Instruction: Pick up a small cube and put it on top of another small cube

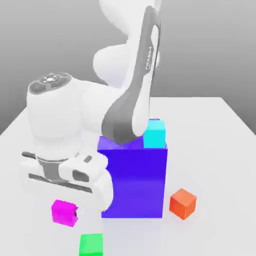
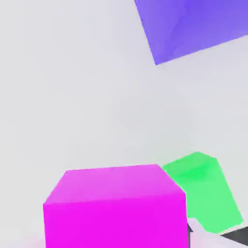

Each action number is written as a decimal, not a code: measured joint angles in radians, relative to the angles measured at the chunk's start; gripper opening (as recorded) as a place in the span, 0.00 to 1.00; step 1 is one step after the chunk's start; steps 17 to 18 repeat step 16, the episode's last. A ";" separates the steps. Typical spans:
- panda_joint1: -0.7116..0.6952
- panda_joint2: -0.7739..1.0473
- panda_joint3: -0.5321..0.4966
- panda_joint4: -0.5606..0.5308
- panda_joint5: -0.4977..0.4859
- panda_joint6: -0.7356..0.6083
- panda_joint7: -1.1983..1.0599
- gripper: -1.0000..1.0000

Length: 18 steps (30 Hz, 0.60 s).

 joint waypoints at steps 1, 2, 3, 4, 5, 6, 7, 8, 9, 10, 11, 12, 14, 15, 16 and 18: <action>-0.004 0.008 0.019 0.008 0.007 0.001 -0.016 0.00; -0.026 0.030 0.052 0.015 0.035 0.013 -0.039 0.00; -0.053 0.060 0.089 0.022 0.073 0.030 -0.069 0.00; -0.085 0.092 0.131 0.028 0.114 0.051 -0.098 0.00; -0.115 0.125 0.171 0.035 0.157 0.072 -0.129 0.00; -0.134 0.145 0.197 0.039 0.183 0.086 -0.148 1.00; -0.134 0.145 0.197 0.039 0.183 0.086 -0.148 1.00; -0.134 0.145 0.197 0.039 0.183 0.086 -0.148 1.00; -0.134 0.145 0.197 0.039 0.183 0.086 -0.148 1.00; -0.134 0.145 0.197 0.039 0.183 0.086 -0.148 1.00; -0.134 0.145 0.197 0.039 0.183 0.086 -0.148 1.00; -0.144 0.155 0.209 0.041 0.197 0.092 -0.158 1.00; -0.113 0.119 0.168 0.034 0.151 0.068 -0.126 1.00; -0.088 0.088 0.135 0.029 0.110 0.050 -0.097 1.00; -0.062 0.052 0.101 0.023 0.061 0.030 -0.064 1.00; -0.062 0.052 0.101 0.023 0.061 0.030 -0.064 1.00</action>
